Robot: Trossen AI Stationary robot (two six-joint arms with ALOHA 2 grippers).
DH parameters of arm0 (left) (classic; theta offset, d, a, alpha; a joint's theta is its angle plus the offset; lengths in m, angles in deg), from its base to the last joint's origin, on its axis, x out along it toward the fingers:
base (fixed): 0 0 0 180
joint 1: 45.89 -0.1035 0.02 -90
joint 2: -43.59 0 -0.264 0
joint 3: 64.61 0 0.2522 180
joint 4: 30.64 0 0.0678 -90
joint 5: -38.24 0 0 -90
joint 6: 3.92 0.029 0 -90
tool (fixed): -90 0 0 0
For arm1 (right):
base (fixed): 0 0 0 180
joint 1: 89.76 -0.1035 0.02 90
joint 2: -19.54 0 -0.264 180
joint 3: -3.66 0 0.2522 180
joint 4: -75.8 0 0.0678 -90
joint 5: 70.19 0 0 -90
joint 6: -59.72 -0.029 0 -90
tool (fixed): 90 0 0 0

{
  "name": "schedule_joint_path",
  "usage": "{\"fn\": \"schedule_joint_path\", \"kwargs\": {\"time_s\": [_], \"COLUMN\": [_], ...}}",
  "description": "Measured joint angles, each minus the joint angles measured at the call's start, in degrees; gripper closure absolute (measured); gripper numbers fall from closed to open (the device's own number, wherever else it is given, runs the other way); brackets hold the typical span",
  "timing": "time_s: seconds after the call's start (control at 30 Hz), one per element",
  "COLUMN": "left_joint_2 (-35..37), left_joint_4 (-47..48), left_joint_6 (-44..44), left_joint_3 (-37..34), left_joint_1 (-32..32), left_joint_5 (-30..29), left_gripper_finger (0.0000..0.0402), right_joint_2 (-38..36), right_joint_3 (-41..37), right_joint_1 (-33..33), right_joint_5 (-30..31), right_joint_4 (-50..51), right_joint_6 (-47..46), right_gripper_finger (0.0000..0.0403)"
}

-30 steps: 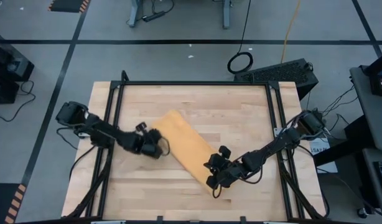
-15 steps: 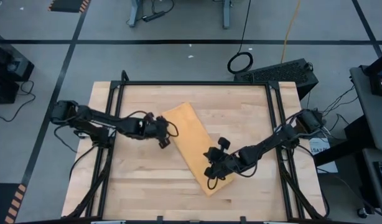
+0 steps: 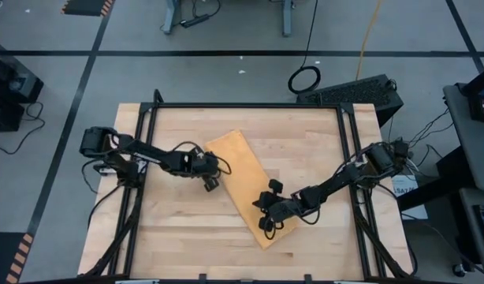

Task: Roll towel
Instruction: Roll the yellow towel

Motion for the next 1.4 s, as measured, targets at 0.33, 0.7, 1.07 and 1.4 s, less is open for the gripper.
{"fn": "schedule_joint_path", "kwargs": {"time_s": [0.33, 0.7, 1.07, 1.4], "left_joint_2": [-0.9, 5.1, 1.1, -9.5], "left_joint_4": [-12.1, -2.3, -8.1, -10.1], "left_joint_6": [10.3, 10.7, 6.1, 3.7], "left_joint_3": [4.1, 8.9, 6.2, 6.5], "left_joint_1": [-7.8, -8.7, 4.2, 3.7], "left_joint_5": [-1.8, 0.5, 1.8, -2.1], "left_gripper_finger": [0.0382, 0.0382, 0.0382, 0.0382], "right_joint_2": [7.7, 7.1, -6.1, -4.3], "right_joint_3": [0.4, 0.2, 0.2, -0.4], "right_joint_1": [-0.5, 0.0, 0.8, 0.4], "right_joint_5": [0.5, 11.4, 8.9, 2.9], "right_joint_4": [-10.8, -17.1, -5.5, 3.6], "right_joint_6": [-13.0, -14.9, 8.0, -1.6], "right_gripper_finger": [0.0403, 0.0403, 0.0403, 0.0403]}}
